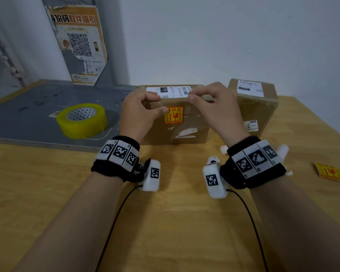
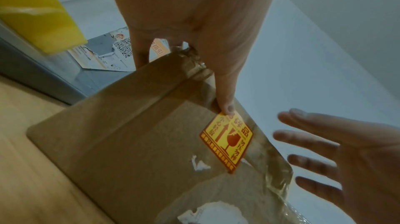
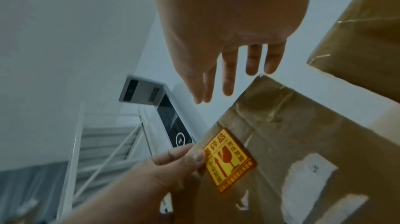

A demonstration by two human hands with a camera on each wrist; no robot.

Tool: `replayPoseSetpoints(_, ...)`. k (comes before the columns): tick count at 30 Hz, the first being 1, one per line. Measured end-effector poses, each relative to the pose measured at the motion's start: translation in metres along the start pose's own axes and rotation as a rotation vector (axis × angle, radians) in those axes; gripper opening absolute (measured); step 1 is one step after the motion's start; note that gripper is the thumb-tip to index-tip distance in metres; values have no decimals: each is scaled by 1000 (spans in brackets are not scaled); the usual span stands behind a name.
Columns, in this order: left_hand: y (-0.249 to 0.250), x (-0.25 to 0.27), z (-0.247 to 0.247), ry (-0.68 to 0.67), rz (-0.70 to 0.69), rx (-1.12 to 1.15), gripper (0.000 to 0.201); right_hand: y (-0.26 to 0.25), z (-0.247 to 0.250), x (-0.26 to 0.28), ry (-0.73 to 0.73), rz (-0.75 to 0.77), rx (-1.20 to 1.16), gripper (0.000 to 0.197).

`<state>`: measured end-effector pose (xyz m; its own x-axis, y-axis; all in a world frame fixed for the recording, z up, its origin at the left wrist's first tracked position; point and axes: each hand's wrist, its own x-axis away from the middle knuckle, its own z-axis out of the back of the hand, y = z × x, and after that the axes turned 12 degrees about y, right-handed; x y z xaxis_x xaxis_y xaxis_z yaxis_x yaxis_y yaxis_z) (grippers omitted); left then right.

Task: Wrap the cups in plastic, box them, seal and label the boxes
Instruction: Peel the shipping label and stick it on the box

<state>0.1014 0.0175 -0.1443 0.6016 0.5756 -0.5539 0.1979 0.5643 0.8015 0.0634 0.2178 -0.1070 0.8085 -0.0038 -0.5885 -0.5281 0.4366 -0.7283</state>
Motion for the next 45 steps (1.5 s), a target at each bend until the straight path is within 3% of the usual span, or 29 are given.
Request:
replayPoseSetpoints(2, 1, 0, 0, -2, 2, -7, 31, 3, -12, -5, -46, 88, 200, 23)
replayPoseSetpoints(5, 1, -1, 0, 2, -1, -10, 30, 3, -24, -10, -150, 91, 360, 39)
replayPoseSetpoints(10, -1, -1, -3, 23, -15, -51, 30, 16, -36, -13, -90, 92, 295, 48)
replayPoseSetpoints(16, -2, -5, -4, 12, -30, -132, 34, 26, -28, -24, -155, 52, 138, 34)
replayPoseSetpoints(20, 4, -4, 0, -24, -73, -221, 39, 27, -28, -24, -134, 49, 164, 36)
replayPoseSetpoints(30, 25, -2, -5, -108, -19, -452, 62, 13, -38, -16, -153, 174, 521, 73)
replayPoseSetpoints(34, 29, -2, -5, -121, -25, -497, 66, 7, -40, -17, -170, 148, 582, 80)
replayPoseSetpoints(38, 25, 4, -3, -105, -84, -489, 67, -9, -48, -14, -201, 116, 679, 100)
replayPoseSetpoints(45, 25, 0, -1, -76, -37, -431, 54, 11, -28, -29, -233, 92, 441, 64)
